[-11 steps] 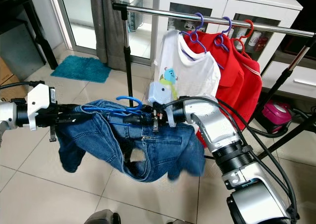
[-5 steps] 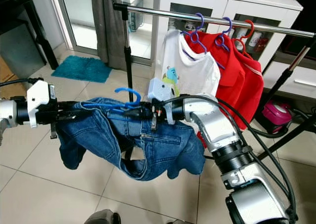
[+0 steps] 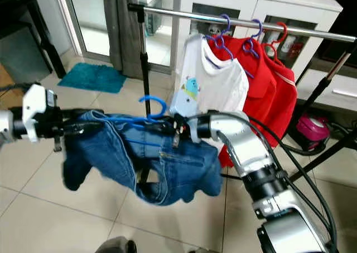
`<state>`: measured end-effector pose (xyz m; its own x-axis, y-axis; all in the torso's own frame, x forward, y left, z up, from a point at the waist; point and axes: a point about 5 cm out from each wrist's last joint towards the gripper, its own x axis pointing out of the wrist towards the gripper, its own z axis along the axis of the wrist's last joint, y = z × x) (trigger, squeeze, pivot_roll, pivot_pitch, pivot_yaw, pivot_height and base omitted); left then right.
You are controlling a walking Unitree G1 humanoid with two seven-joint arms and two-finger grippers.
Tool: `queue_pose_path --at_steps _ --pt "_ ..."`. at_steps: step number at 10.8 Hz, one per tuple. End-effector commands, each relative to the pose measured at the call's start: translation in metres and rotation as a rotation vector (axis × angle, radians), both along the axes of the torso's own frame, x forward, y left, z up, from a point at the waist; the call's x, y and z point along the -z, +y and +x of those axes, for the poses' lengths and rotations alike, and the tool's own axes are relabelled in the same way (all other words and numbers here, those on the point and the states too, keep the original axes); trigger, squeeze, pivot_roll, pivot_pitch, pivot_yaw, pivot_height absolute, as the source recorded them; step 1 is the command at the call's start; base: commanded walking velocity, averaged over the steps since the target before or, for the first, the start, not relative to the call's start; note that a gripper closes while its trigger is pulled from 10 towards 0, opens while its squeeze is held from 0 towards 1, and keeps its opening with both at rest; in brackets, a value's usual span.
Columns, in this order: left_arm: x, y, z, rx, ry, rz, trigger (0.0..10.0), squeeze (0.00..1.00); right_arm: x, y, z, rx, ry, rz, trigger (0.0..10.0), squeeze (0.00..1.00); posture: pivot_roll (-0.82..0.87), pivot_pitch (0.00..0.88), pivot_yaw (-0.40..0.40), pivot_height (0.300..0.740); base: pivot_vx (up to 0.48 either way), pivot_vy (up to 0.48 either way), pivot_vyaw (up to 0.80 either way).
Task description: Hang hanger
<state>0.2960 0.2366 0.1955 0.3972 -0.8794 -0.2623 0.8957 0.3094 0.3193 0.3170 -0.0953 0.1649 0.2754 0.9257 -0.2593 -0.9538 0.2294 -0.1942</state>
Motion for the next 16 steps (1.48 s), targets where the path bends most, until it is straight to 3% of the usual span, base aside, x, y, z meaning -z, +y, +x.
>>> queue_pose_path --at_steps 1,4,6,7,8,9,10,11,12,14,15,16 --pt "-0.005 0.000 -0.003 0.026 -0.011 0.028 10.0 1.00 0.000 -0.008 0.003 0.052 -0.009 -0.003 0.0 0.00 0.03 0.000 -0.012 0.740 0.000 0.000 0.00" --pt "-0.007 0.002 -0.003 0.006 -0.044 0.027 10.0 1.00 0.004 -0.012 0.005 0.107 -0.017 -0.004 0.0 0.00 0.03 0.000 -0.018 0.740 0.000 0.000 0.00" --pt "-0.018 0.000 0.006 -0.126 -0.148 -0.074 10.0 1.00 0.010 -0.015 0.006 0.194 0.016 0.026 0.0 0.00 0.03 0.000 -0.020 0.740 0.000 0.000 0.00" --pt "-0.016 -0.002 0.009 -0.256 -0.126 -0.186 10.0 1.00 0.017 -0.016 0.006 0.305 0.022 0.080 0.0 0.00 0.03 0.000 -0.016 0.740 0.000 0.000 0.00" --pt "0.001 -0.006 0.002 -0.419 -0.067 -0.294 10.0 0.52 0.030 -0.020 0.004 0.521 0.079 0.202 0.0 0.00 0.03 0.000 -0.017 0.740 0.000 0.000 0.00" --pt "0.007 -0.008 -0.003 -0.451 -0.056 -0.322 10.0 0.25 0.034 -0.021 0.002 0.577 0.102 0.235 0.0 0.00 0.03 0.000 -0.017 0.740 0.000 0.000 0.00" --pt "0.019 -0.009 -0.009 -0.547 -0.022 -0.344 10.0 0.00 0.042 -0.021 -0.005 0.620 0.131 0.257 0.0 0.00 0.03 0.000 -0.016 0.740 0.000 0.000 0.00" --pt "0.033 -0.015 -0.020 -0.640 -0.042 -0.360 10.0 0.00 0.050 -0.019 -0.012 0.718 0.168 0.320 0.0 0.00 0.03 0.000 -0.019 0.740 0.000 0.000 0.00" --pt "0.043 -0.020 -0.027 -0.744 -0.037 -0.363 10.0 0.00 0.057 -0.018 -0.017 0.810 0.205 0.340 10.0 0.00 0.04 0.000 -0.027 0.740 0.000 0.000 0.00" --pt "0.069 -0.022 -0.036 -0.909 -0.003 -0.298 10.0 0.00 0.058 -0.012 -0.022 0.900 0.157 0.334 10.0 0.00 0.04 0.000 -0.035 0.740 0.000 0.000 0.00" --pt "0.069 -0.023 -0.038 -0.917 -0.010 -0.303 10.0 0.00 0.056 -0.012 -0.023 0.927 0.106 0.323 10.0 0.00 0.03 0.000 -0.036 0.740 0.000 0.000 0.00" --pt "0.069 -0.027 -0.040 -0.942 -0.007 -0.322 10.0 0.00 0.054 -0.008 -0.024 0.878 0.119 0.339 10.0 0.00 0.03 0.000 -0.036 0.740 0.322 0.000 0.00"
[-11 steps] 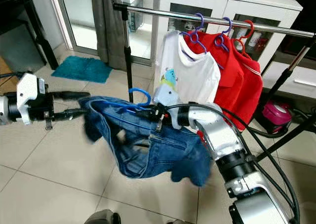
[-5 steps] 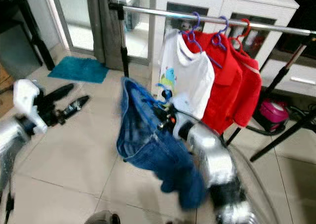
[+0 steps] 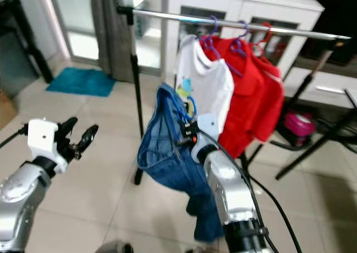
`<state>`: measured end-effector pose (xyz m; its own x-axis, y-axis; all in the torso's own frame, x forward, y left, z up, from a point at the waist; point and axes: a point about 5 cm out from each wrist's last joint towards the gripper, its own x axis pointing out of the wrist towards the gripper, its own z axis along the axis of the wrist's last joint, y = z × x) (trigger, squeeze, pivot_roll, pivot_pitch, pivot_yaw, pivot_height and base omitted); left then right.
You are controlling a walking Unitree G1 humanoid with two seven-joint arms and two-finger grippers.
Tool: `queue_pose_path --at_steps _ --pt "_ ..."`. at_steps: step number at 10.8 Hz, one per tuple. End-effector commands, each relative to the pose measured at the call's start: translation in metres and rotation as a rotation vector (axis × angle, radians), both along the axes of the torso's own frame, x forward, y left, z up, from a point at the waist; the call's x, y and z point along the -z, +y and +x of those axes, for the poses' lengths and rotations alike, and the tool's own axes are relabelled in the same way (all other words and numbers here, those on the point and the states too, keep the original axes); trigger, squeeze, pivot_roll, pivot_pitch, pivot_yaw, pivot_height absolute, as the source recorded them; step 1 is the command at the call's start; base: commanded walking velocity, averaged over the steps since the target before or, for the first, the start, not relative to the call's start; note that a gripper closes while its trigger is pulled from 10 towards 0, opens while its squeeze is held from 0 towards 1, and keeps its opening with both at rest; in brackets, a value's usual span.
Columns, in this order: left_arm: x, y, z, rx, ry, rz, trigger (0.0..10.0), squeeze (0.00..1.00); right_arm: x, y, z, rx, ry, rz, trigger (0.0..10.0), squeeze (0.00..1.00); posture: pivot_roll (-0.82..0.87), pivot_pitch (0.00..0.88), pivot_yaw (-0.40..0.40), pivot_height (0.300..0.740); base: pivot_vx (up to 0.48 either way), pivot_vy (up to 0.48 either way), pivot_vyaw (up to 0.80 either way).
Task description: Hang hanger
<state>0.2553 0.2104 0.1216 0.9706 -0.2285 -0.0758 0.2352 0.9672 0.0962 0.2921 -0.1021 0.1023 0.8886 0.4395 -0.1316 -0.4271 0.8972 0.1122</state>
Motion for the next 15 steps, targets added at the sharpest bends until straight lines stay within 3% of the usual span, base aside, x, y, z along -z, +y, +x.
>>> queue_pose_path --at_steps 1,3,4,7,10,15 --pt "-0.005 -0.004 0.001 -0.002 -0.016 0.039 10.0 0.00 -0.013 0.002 0.001 -0.021 -0.066 0.004 10.0 0.00 0.04 0.000 -0.043 0.740 0.330 0.000 0.00" --pt "-0.006 -0.008 -0.001 0.022 -0.008 0.127 10.0 0.00 -0.016 0.002 0.008 0.060 -0.041 0.039 10.0 0.00 0.05 0.000 -0.051 0.740 0.336 0.000 0.77" --pt "-0.006 -0.009 -0.002 0.055 0.009 0.158 10.0 0.00 -0.016 0.008 0.008 0.041 -0.043 0.019 10.0 0.00 0.05 0.000 -0.050 0.740 0.341 0.000 0.00" --pt "-0.008 -0.012 0.001 0.075 0.017 0.165 10.0 0.00 -0.019 0.004 0.011 0.089 -0.027 0.041 10.0 0.00 0.04 0.000 -0.037 0.740 0.344 0.000 0.00" --pt "-0.008 -0.010 0.001 0.081 0.032 0.164 10.0 0.00 -0.022 0.006 0.015 0.100 -0.062 -0.051 10.0 0.00 0.05 0.001 -0.037 0.740 0.344 0.000 0.00" --pt "-0.006 -0.013 -0.002 0.113 0.057 0.169 10.0 0.00 -0.025 0.009 0.021 0.124 -0.039 -0.073 10.0 0.00 0.05 0.009 -0.040 0.740 0.346 0.000 0.00"
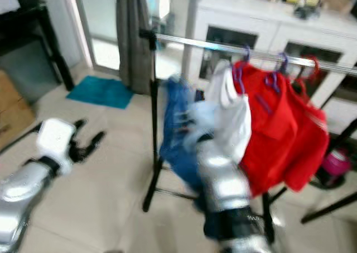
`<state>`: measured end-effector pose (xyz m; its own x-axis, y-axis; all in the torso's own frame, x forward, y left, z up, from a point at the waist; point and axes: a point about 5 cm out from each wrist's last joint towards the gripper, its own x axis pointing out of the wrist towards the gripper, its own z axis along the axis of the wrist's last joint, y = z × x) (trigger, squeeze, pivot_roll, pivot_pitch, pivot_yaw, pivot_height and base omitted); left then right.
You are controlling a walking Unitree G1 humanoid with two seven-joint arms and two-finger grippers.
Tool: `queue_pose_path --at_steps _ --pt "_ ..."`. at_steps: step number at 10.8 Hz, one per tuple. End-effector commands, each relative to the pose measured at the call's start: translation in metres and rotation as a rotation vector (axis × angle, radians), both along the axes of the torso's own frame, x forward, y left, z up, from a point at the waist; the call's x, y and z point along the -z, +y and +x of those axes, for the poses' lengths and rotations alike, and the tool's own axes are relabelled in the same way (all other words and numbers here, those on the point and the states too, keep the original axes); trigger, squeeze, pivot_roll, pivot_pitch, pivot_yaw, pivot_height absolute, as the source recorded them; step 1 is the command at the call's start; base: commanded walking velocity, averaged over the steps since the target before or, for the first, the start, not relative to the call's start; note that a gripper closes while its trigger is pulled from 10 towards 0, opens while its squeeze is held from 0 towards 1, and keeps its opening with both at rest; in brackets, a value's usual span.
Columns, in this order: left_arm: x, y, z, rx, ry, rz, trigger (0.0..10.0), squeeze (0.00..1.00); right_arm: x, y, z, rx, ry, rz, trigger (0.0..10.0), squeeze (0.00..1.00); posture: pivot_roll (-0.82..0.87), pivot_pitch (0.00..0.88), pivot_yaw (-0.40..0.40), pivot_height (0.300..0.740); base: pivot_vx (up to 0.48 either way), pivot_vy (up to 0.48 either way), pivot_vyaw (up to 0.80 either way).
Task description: Hang hanger
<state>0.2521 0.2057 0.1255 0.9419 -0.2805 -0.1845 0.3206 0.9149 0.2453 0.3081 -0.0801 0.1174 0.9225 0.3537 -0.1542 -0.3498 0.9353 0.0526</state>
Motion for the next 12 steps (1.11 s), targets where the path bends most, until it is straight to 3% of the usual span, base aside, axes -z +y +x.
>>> queue_pose_path --at_steps 1,6,12 --pt "-0.002 -0.009 0.001 0.037 -0.004 -0.011 10.0 0.00 -0.010 -0.013 0.007 0.045 -0.041 -0.011 10.0 0.00 0.05 0.008 -0.040 0.740 0.337 0.000 0.00" --pt "-0.009 -0.012 0.012 0.049 -0.019 -0.040 10.0 0.00 -0.015 -0.012 0.011 0.089 -0.027 0.073 10.0 0.00 0.04 0.000 -0.008 0.740 0.333 0.000 0.00" --pt "-0.010 -0.021 0.022 0.070 -0.026 -0.114 10.0 0.00 -0.027 -0.024 0.013 0.111 -0.118 0.011 10.0 0.00 0.01 0.000 0.005 0.740 0.319 0.000 0.00"
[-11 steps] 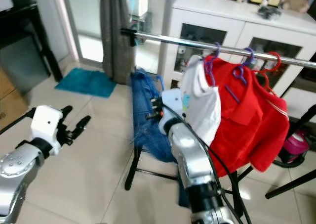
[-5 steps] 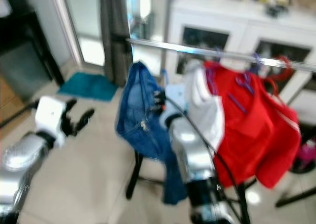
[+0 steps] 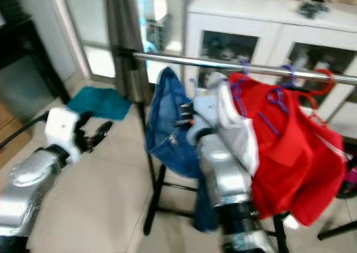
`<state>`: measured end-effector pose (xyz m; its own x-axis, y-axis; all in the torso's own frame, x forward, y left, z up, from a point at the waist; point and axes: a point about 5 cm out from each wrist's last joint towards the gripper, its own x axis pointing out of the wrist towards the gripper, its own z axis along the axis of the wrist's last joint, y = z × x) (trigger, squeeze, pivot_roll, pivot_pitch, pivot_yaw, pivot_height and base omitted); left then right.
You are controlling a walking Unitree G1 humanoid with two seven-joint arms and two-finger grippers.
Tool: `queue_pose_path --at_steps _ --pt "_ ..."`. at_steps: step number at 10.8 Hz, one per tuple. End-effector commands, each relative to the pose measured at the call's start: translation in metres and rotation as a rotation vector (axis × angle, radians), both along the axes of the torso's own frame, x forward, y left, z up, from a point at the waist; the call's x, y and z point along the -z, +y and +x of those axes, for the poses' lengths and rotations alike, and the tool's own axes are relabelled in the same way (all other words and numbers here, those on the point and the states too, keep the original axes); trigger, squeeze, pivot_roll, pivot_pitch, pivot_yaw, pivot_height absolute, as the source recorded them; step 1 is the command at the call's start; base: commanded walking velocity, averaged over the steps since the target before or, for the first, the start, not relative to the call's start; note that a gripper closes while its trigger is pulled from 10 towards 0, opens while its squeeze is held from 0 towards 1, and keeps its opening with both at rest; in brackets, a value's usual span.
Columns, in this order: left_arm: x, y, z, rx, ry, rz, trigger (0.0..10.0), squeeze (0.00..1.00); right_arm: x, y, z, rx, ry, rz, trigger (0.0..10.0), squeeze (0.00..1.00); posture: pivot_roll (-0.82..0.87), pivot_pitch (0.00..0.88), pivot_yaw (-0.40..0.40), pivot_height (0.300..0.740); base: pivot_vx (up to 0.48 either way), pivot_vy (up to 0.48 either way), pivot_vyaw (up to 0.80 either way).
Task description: Hang hanger
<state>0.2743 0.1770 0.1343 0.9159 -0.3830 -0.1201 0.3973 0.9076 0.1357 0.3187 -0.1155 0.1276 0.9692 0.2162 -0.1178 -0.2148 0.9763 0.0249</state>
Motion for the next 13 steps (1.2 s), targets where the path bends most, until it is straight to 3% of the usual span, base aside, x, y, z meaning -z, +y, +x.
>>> queue_pose_path --at_steps 1,5,6,7,10,13 --pt "-0.001 0.007 0.000 -0.016 -0.002 0.015 10.0 0.00 -0.020 0.013 0.004 -0.037 -0.086 0.019 10.0 0.00 0.01 0.000 0.005 0.740 0.240 0.000 0.00" --pt "-0.003 -0.004 -0.015 0.182 0.012 -0.046 10.0 0.00 -0.040 0.027 0.022 -0.126 -0.149 -0.013 10.0 0.00 0.02 0.000 -0.011 0.740 0.000 0.000 0.00" --pt "-0.007 -0.003 -0.019 0.225 0.001 -0.021 10.0 0.00 -0.046 0.033 0.036 -0.127 -0.091 0.037 10.0 0.00 0.03 0.000 -0.014 0.740 0.000 0.000 0.00" --pt "-0.009 -0.003 -0.020 0.238 0.002 -0.019 10.0 0.00 -0.045 0.037 0.043 -0.139 -0.065 -0.011 10.0 0.00 0.03 0.000 -0.016 0.740 0.000 0.000 0.00" --pt "-0.010 0.000 -0.028 0.307 0.027 0.040 10.0 0.00 -0.053 0.045 0.077 -0.097 0.075 -0.013 10.0 0.00 0.04 0.000 -0.032 0.740 0.000 0.000 0.00" --pt "-0.013 -0.001 -0.036 0.352 0.049 0.050 10.0 0.00 -0.060 0.053 0.088 -0.073 0.147 -0.034 10.0 0.00 0.05 0.028 -0.033 0.740 0.000 0.000 0.00"
